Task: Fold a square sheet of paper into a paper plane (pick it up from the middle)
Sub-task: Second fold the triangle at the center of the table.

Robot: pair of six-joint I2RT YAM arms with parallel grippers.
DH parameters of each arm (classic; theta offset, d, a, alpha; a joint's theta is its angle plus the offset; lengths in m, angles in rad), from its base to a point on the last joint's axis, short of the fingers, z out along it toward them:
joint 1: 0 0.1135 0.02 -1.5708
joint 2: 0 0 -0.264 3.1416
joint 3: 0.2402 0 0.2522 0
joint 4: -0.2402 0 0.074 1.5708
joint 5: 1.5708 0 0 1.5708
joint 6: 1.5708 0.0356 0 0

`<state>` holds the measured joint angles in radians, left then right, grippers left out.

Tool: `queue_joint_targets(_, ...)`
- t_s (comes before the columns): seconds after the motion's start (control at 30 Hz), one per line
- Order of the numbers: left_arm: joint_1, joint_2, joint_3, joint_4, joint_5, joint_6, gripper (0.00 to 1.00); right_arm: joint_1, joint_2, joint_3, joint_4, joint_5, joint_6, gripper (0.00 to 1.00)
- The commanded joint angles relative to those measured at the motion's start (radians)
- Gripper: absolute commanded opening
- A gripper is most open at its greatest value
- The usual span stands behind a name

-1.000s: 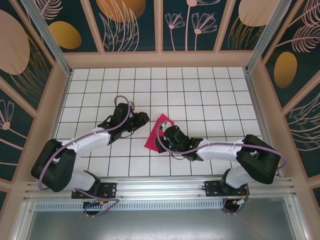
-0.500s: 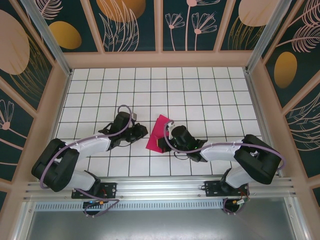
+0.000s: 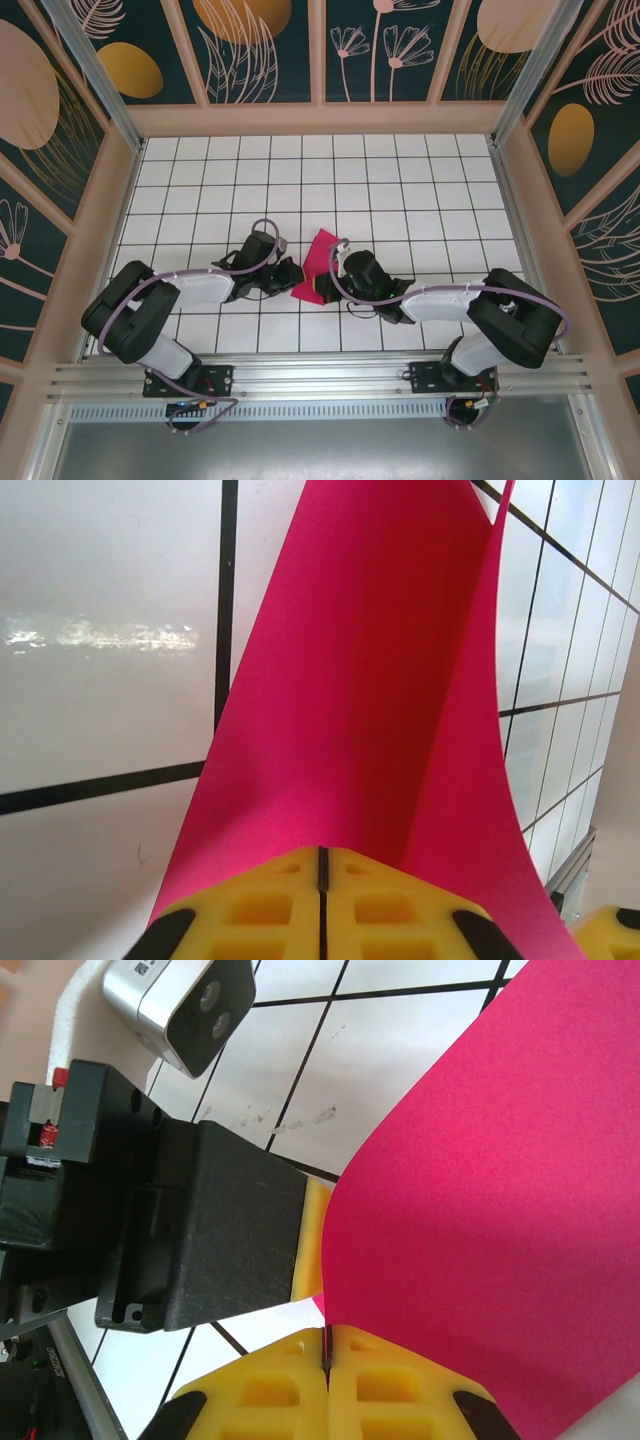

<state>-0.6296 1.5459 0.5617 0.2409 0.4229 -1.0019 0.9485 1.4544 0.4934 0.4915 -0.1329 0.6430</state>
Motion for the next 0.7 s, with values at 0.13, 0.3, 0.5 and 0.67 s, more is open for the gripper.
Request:
queue_joint_targets(0.13,-0.005,0.063,0.012,0.059,0.043,0.000,0.06,-0.007,0.027,-0.003,0.051,-0.019,0.021,0.00)
queue_joint_targets(0.3,-0.011,0.095,0.025,-0.030,-0.006,0.061,0.05,-0.007,0.032,0.001,0.054,-0.030,0.017,0.00)
queue_joint_targets(0.5,-0.012,0.107,0.045,-0.117,-0.074,0.104,0.04,-0.028,0.034,0.031,-0.054,-0.005,-0.013,0.00)
queue_joint_targets(0.67,-0.012,0.124,0.050,-0.131,-0.075,0.121,0.04,-0.075,0.042,0.058,-0.145,-0.057,-0.071,0.00)
